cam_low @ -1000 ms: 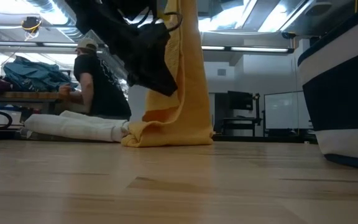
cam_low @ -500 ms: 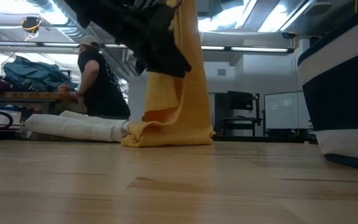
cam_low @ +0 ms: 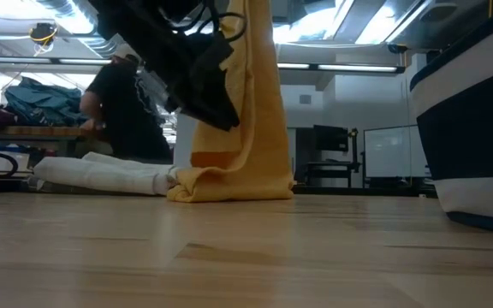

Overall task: Fold towel
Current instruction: Fold the yellow towel

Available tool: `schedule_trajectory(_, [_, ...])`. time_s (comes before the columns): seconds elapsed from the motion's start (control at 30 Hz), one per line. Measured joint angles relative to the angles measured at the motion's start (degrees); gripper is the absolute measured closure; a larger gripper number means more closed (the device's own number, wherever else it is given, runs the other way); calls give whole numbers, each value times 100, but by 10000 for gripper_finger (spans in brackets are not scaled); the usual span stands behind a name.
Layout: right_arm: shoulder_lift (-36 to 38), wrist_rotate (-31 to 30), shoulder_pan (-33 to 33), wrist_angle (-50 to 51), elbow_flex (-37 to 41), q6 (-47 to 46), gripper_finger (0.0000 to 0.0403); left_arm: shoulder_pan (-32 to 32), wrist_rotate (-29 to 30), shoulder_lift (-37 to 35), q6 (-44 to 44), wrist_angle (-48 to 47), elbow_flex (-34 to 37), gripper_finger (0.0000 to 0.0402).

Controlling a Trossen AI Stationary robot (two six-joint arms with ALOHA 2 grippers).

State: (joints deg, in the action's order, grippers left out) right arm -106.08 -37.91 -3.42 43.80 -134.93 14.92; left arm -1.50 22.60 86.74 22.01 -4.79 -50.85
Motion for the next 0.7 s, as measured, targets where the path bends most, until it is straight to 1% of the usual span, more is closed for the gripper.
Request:
schedule_trajectory(0.1, [0, 0, 0, 25, 0, -2, 396, -2, 195, 0, 167, -221, 0, 263])
schedule_trajectory(0.33, [0, 0, 0, 54, 0, 22, 398, -83, 268, 0, 695, -302, 0, 263])
schedule_trajectory(0.43, [0, 0, 0, 48, 0, 28, 397, -128, 583, 0, 924, -282, 0, 263])
schedule_trajectory(0.53, [-1, 0, 1, 48, 0, 33, 398, -122, 814, 0, 1188, -27, 0, 263])
schedule_trajectory(0.7, [0, 0, 0, -2, 0, 33, 396, -120, 845, 0, 1266, 482, 0, 263])
